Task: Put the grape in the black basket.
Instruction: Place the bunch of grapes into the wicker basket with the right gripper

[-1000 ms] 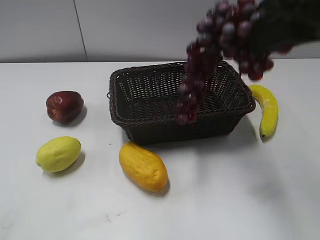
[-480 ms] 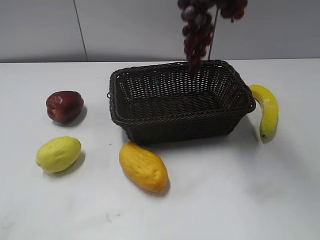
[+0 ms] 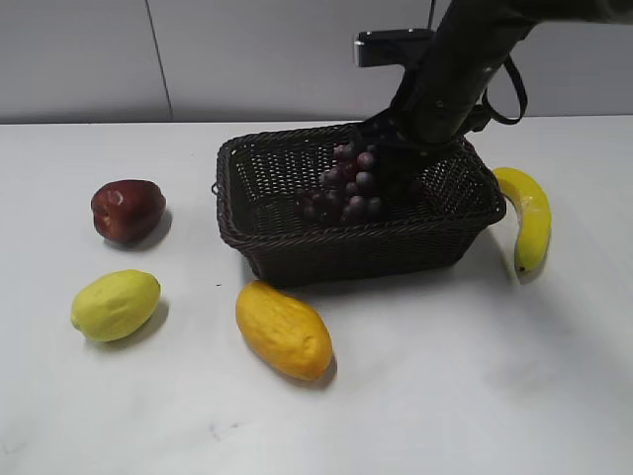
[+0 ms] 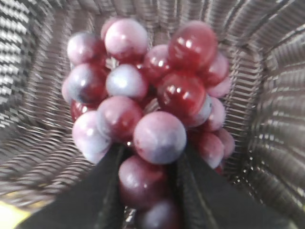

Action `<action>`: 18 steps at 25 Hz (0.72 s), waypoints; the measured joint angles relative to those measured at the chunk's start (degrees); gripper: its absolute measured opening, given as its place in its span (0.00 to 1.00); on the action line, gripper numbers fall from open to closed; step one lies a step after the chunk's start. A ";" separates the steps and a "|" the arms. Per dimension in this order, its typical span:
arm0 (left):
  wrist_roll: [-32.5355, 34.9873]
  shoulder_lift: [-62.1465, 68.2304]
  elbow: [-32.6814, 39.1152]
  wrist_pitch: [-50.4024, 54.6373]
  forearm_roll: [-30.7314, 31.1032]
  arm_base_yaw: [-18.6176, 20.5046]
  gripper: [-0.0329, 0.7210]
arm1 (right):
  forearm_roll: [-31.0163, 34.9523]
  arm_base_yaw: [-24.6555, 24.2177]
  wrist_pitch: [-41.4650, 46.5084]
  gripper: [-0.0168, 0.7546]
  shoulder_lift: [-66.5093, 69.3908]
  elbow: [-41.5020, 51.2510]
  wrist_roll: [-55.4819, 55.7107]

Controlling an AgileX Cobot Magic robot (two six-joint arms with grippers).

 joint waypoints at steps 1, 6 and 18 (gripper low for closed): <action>0.00 0.00 0.00 0.00 0.00 0.00 0.78 | 0.00 0.00 0.00 0.37 0.66 0.00 -0.51; 0.00 0.00 0.00 0.00 0.00 0.00 0.78 | -0.17 0.00 2.14 0.81 1.07 -2.24 -1.37; 0.00 0.00 0.00 0.00 0.00 0.00 0.78 | -2.86 -11.80 15.62 0.77 1.07 -19.86 0.07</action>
